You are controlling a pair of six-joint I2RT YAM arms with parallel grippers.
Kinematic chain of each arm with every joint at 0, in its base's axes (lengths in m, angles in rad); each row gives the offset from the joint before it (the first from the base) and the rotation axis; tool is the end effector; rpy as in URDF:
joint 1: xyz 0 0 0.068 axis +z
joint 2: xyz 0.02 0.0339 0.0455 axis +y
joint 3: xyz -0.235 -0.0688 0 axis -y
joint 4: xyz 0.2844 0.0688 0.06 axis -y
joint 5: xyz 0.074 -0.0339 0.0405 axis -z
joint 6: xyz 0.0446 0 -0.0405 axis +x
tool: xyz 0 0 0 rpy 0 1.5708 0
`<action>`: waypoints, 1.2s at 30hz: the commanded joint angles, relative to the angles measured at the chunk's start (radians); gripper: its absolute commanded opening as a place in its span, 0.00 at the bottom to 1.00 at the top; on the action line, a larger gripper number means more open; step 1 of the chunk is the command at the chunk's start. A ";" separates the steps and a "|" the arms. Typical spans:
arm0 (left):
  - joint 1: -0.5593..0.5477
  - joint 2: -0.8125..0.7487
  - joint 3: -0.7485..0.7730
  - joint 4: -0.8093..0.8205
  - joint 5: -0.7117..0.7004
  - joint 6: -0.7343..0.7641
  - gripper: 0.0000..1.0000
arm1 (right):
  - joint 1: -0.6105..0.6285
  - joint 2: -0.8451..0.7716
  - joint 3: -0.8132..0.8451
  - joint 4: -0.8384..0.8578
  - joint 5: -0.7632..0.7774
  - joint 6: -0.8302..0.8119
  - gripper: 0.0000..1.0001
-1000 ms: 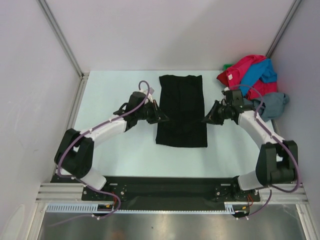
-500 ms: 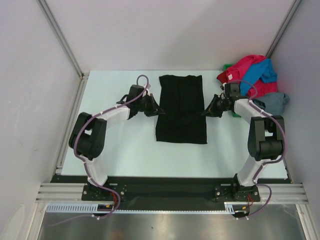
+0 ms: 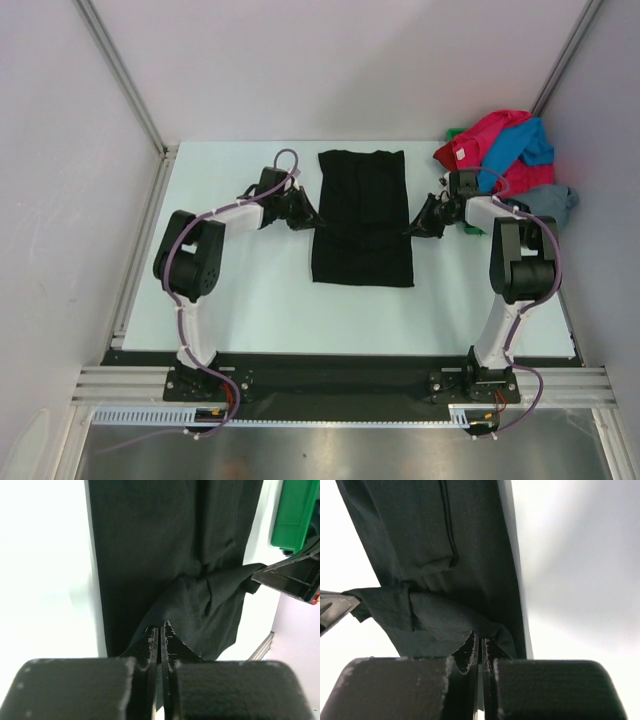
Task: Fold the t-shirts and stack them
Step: Fold the tshirt
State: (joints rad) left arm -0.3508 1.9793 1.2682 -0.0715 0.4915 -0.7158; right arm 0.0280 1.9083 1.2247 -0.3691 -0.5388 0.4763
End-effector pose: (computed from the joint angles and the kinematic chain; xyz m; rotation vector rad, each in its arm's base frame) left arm 0.4138 -0.1738 0.1091 -0.1969 2.5006 -1.0663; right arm 0.4110 0.0344 0.1046 0.3985 2.6172 0.8805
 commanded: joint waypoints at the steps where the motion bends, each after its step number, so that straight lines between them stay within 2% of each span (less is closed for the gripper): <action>1: 0.010 0.044 0.095 -0.049 0.036 0.073 0.08 | -0.013 0.015 0.051 0.041 -0.013 -0.019 0.00; 2: 0.010 0.056 0.112 -0.066 0.030 0.087 0.11 | -0.016 0.034 0.058 0.045 -0.012 -0.024 0.03; 3: 0.010 0.078 0.152 -0.086 0.018 0.105 0.22 | -0.020 0.043 0.067 0.044 0.003 -0.027 0.11; 4: 0.012 0.085 0.178 -0.155 -0.007 0.157 0.27 | -0.020 0.055 0.096 0.038 0.014 -0.034 0.14; 6: 0.015 0.072 0.239 -0.224 -0.114 0.211 0.40 | -0.046 0.066 0.127 0.012 0.060 -0.059 0.21; 7: 0.015 0.052 0.237 -0.250 -0.146 0.246 0.43 | -0.051 0.061 0.159 -0.011 0.091 -0.067 0.32; 10: 0.012 -0.098 0.166 -0.258 -0.231 0.289 0.51 | -0.040 -0.020 0.168 -0.111 0.241 -0.116 0.45; 13: -0.007 -0.227 0.067 -0.234 -0.228 0.296 0.52 | -0.001 -0.161 0.072 -0.116 0.290 -0.113 0.47; 17: -0.072 -0.295 -0.090 -0.131 -0.128 0.262 0.49 | 0.175 -0.320 -0.123 -0.036 0.345 -0.071 0.48; 19: -0.095 -0.287 -0.125 -0.061 -0.085 0.222 0.44 | 0.239 -0.374 -0.163 -0.004 0.364 -0.033 0.47; 23: -0.155 -0.196 -0.159 0.027 -0.051 0.167 0.41 | 0.345 -0.330 -0.195 0.064 0.444 0.011 0.40; 27: -0.183 -0.097 -0.122 0.067 -0.039 0.138 0.40 | 0.418 -0.256 -0.214 0.148 0.499 0.030 0.40; 30: -0.183 -0.024 -0.069 0.118 -0.053 0.134 0.40 | 0.440 -0.174 -0.196 0.183 0.511 0.027 0.40; 36: -0.149 0.078 0.095 0.079 -0.090 0.148 0.39 | 0.437 -0.039 -0.082 0.206 0.574 -0.030 0.43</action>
State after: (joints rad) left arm -0.5285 2.0392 1.2736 -0.0360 0.4244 -0.5686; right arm 0.4629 1.8000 1.0775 -0.2165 -0.0372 0.4828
